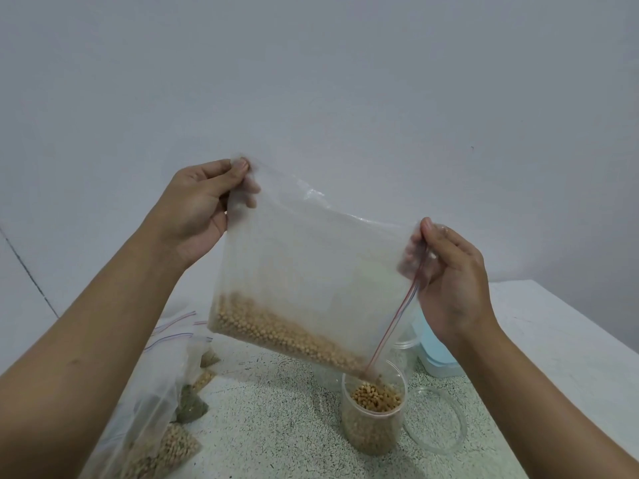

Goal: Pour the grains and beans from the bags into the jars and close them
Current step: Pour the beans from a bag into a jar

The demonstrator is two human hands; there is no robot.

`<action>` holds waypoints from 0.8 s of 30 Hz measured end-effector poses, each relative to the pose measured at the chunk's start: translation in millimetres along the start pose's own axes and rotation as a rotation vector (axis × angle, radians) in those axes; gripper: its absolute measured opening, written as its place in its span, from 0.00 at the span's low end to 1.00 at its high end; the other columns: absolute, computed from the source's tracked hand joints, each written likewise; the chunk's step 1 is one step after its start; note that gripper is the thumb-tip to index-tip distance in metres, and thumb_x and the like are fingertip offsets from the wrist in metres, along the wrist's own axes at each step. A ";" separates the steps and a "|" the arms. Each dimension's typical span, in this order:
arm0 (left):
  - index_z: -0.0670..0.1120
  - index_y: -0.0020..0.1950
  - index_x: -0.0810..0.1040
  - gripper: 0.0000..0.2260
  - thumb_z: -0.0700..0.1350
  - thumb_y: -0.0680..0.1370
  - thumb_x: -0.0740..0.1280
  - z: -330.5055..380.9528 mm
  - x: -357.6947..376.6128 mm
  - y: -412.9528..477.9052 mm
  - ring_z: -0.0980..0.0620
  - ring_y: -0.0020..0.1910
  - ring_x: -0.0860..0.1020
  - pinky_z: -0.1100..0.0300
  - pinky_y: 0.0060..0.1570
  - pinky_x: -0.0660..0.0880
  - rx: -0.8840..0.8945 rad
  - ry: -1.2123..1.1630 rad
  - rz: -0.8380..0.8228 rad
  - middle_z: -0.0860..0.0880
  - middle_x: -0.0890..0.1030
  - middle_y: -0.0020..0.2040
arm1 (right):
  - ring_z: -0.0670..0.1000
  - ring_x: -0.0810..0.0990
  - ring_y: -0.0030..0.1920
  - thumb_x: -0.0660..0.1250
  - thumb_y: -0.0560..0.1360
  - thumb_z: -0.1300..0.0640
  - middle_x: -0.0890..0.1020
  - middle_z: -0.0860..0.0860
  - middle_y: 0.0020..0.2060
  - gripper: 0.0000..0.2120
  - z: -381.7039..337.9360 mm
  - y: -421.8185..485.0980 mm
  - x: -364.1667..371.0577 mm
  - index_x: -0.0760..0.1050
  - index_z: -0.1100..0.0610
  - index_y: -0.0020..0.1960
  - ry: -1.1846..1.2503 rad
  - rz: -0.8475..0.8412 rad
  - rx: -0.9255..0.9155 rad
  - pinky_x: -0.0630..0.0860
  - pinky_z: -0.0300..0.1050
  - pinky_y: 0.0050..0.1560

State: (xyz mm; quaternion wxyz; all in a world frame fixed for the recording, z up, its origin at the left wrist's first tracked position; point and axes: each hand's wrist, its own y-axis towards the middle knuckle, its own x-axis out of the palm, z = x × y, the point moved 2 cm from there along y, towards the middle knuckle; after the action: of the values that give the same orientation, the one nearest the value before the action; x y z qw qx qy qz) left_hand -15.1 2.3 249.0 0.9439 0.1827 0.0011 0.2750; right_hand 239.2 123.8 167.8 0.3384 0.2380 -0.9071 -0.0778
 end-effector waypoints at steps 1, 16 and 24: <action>0.45 0.42 0.83 0.11 0.43 0.82 0.66 -0.3 -0.1 0.5 0.53 0.34 0.78 0.63 0.42 0.77 0.000 0.002 -0.002 0.49 0.82 0.37 | 0.45 0.79 0.34 0.66 0.78 0.59 0.80 0.47 0.34 0.08 0.2 0.1 -0.1 0.78 0.56 0.40 -0.001 0.002 0.001 0.77 0.38 0.35; 0.45 0.46 0.83 0.08 0.44 0.82 0.66 -1.5 -0.1 4.4 0.54 0.35 0.78 0.61 0.45 0.76 -0.005 0.032 -0.011 0.50 0.82 0.39 | 0.44 0.78 0.34 0.67 0.78 0.59 0.80 0.47 0.34 0.09 0.0 3.1 -0.1 0.79 0.55 0.39 0.006 -0.008 -0.003 0.77 0.37 0.36; 0.44 0.46 0.82 0.08 0.44 0.82 0.66 -0.9 1.6 6.4 0.54 0.35 0.78 0.63 0.44 0.76 -0.002 0.033 -0.005 0.50 0.82 0.38 | 0.43 0.79 0.34 0.66 0.79 0.60 0.80 0.46 0.34 0.16 0.3 5.2 -0.7 0.82 0.52 0.34 0.007 -0.016 -0.002 0.77 0.37 0.36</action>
State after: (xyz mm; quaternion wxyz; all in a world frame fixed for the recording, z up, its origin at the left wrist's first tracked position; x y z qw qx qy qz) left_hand -17.2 8.5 250.5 0.9447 0.1770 0.0170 0.2755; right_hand 237.4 128.7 168.8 0.3413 0.2452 -0.9038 -0.0806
